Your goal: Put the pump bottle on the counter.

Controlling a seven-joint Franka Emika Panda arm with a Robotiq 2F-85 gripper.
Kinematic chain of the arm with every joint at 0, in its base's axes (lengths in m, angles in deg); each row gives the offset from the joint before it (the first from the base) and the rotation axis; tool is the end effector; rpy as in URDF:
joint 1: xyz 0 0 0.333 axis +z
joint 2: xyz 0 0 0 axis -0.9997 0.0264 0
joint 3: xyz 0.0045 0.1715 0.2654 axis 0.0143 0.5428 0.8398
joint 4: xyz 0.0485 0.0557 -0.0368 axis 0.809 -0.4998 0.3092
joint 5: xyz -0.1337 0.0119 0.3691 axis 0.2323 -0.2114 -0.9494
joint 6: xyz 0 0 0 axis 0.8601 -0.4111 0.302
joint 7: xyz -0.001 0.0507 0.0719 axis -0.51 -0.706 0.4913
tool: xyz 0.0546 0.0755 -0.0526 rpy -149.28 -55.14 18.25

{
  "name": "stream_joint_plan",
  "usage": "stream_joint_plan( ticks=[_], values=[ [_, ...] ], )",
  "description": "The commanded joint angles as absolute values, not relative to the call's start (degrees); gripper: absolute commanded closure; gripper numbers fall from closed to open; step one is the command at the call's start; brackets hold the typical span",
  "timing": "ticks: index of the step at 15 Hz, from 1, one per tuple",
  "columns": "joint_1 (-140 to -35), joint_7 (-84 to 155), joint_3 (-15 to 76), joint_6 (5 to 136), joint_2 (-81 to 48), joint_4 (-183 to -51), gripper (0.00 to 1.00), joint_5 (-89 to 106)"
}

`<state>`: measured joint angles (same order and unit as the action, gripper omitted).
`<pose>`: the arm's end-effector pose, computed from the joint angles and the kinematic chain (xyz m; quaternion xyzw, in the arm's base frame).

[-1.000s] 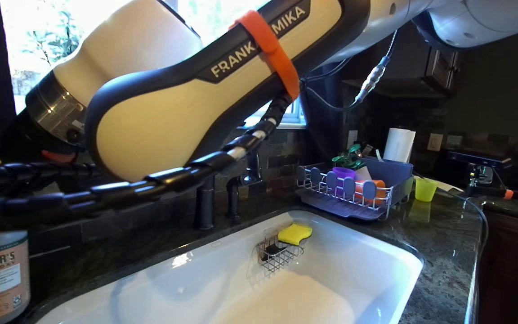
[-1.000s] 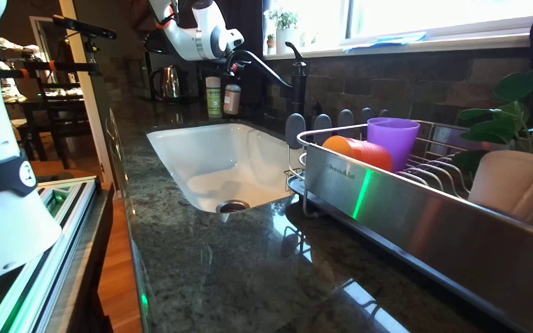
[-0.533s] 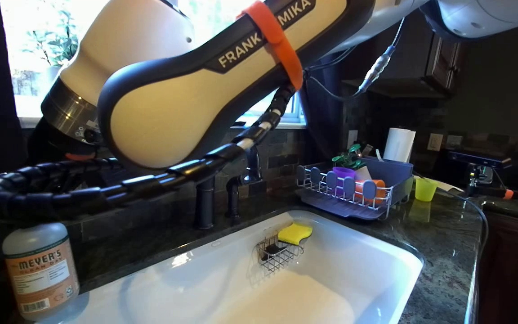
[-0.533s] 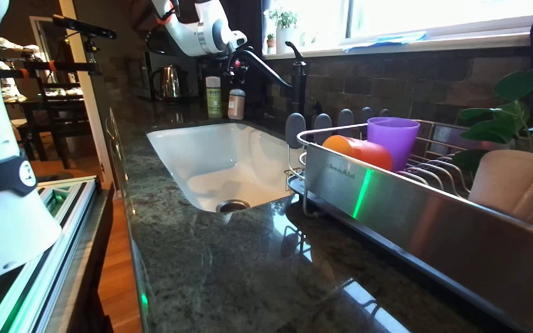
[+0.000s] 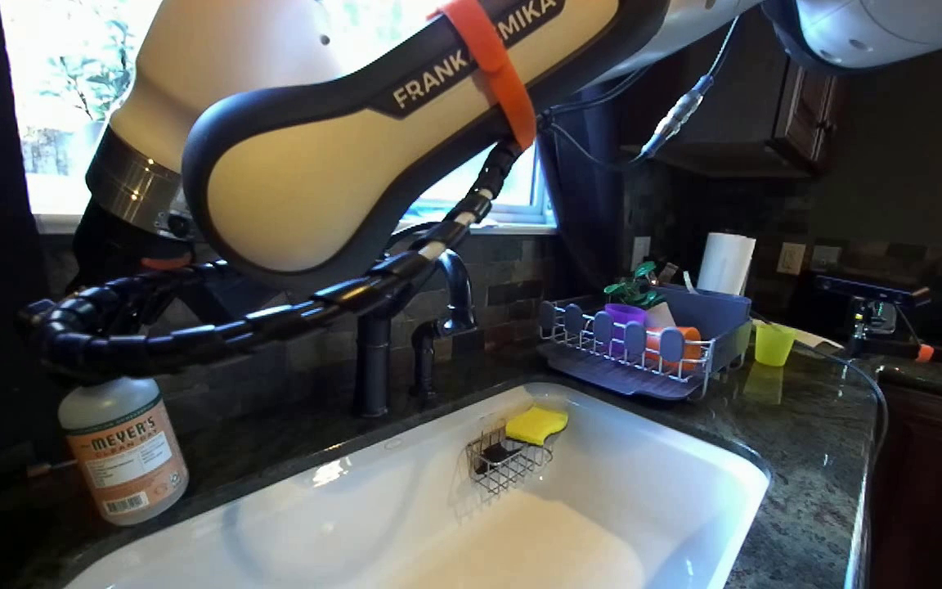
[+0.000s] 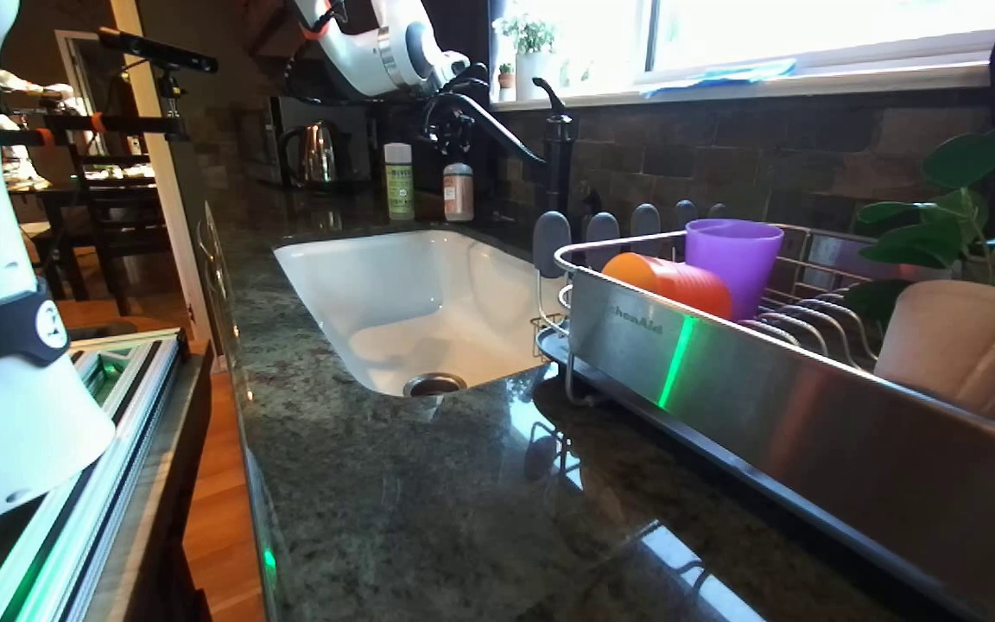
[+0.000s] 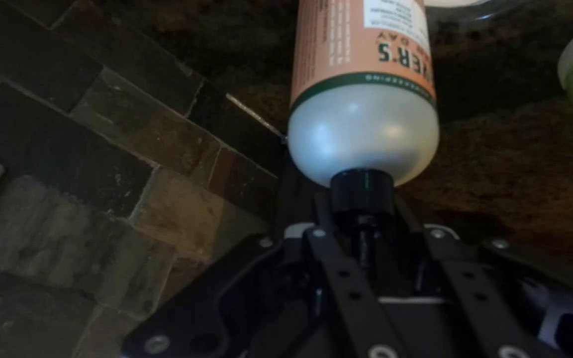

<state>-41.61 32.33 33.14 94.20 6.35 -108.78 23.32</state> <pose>0.5236 0.5541 0.3447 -0.8509 -0.4210 -0.3116 0.0399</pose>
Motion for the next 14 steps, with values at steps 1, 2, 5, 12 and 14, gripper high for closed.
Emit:
stream_joint_plan(
  ticks=[1,2,5,12,14],
  values=[
    [-41.4,32.4,32.1,94.0,7.7,-105.1,0.92,26.2],
    [-41.3,32.5,31.7,95.5,8.1,-104.9,0.92,25.6],
    [-42.6,32.9,33.1,99.5,9.8,-103.4,0.92,24.0],
    [-46.4,34.2,38.1,107.9,14.1,-99.8,0.92,22.1],
    [-48.1,35.0,41.1,108.7,15.2,-98.7,0.92,21.9]
  ],
)
